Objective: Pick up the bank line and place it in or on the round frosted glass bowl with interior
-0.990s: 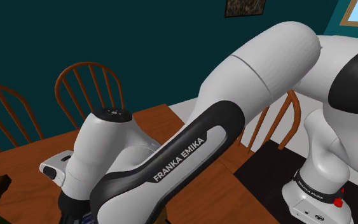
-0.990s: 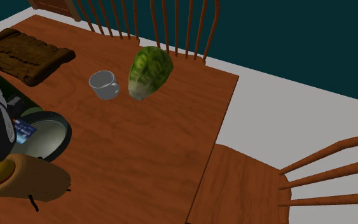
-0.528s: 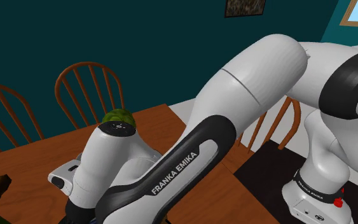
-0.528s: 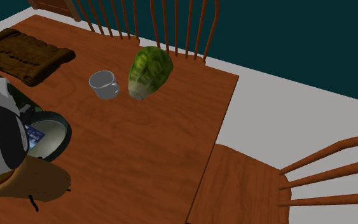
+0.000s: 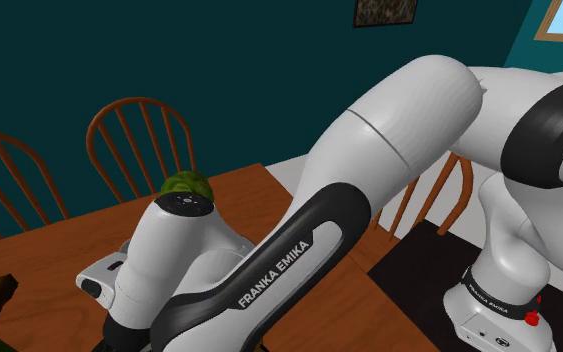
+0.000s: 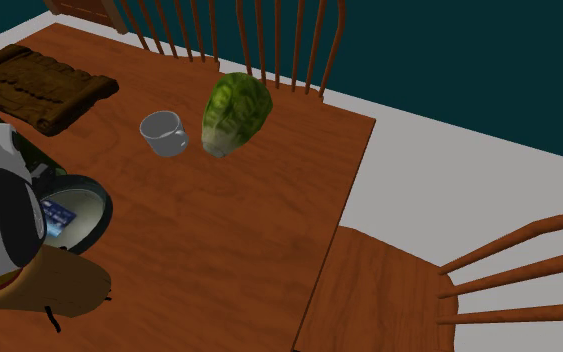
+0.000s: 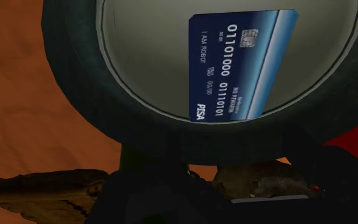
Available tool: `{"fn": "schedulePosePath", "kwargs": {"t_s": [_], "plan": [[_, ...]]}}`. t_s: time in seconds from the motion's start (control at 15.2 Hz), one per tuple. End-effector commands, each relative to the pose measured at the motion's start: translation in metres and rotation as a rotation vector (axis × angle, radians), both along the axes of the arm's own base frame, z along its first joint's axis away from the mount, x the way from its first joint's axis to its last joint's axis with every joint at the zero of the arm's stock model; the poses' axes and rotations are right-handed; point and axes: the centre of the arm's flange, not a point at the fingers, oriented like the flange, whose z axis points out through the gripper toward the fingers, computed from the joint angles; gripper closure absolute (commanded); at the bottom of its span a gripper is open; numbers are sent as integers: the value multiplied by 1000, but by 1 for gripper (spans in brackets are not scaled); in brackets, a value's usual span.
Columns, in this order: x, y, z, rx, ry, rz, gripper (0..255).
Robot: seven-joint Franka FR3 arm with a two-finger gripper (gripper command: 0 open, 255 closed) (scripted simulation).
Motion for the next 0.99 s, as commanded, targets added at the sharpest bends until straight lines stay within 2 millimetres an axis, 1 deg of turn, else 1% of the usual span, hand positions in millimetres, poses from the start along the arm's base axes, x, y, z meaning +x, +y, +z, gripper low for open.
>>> {"fn": "schedulePosePath", "kwargs": {"t_s": [0.0,0.26,0.53,0.92], "plan": [[0,0,0,0,0,0,0],[0,0,0,0,0,0,0],[-5,-27,42,0,0,0,0],[-5,-27,42,0,0,0,0]]}}
